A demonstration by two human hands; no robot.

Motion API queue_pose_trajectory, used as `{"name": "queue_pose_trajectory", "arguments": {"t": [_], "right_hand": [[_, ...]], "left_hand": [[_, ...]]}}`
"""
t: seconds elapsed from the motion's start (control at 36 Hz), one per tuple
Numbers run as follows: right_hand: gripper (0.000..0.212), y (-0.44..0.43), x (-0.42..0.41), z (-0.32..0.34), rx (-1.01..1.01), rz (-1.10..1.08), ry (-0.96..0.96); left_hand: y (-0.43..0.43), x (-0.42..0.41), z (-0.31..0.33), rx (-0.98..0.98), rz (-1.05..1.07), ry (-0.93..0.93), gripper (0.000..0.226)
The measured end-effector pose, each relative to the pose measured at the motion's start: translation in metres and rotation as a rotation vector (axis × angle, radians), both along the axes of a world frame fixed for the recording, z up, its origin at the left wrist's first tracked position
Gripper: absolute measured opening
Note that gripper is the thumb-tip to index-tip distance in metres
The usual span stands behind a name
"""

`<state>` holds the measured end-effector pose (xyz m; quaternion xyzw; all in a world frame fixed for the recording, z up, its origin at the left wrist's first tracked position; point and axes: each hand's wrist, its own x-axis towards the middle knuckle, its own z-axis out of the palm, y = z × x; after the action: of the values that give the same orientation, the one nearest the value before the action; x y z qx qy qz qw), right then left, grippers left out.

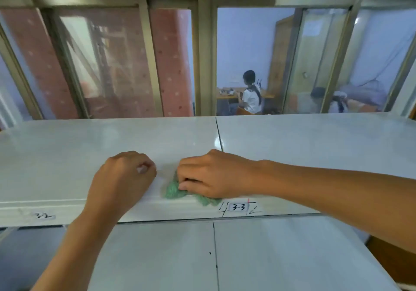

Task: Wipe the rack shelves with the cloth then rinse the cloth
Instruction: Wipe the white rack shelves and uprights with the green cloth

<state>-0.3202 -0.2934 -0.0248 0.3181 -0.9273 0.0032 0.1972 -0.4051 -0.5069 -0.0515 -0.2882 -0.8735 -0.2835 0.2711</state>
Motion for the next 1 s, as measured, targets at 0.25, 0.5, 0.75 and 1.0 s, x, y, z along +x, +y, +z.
{"name": "queue_pose_trajectory", "arguments": {"t": [0.25,0.5,0.75,1.0], "right_hand": [[0.023,0.013,0.018,0.005,0.000,-0.035,-0.060],[0.031,0.092,-0.041,0.012,0.149,-0.179,-0.028],[0.029,0.191,-0.142,0.018,0.136,-0.399,-0.108],[0.033,0.251,-0.206,0.014,0.044,-0.411,-0.074]], "left_hand": [[0.046,0.029,0.004,-0.062,-0.152,0.020,0.027],[0.069,0.026,0.000,-0.048,-0.048,-0.009,0.015],[0.073,0.031,-0.002,0.024,-0.046,-0.043,0.006],[0.075,0.025,-0.002,0.004,-0.054,-0.072,0.004]]}}
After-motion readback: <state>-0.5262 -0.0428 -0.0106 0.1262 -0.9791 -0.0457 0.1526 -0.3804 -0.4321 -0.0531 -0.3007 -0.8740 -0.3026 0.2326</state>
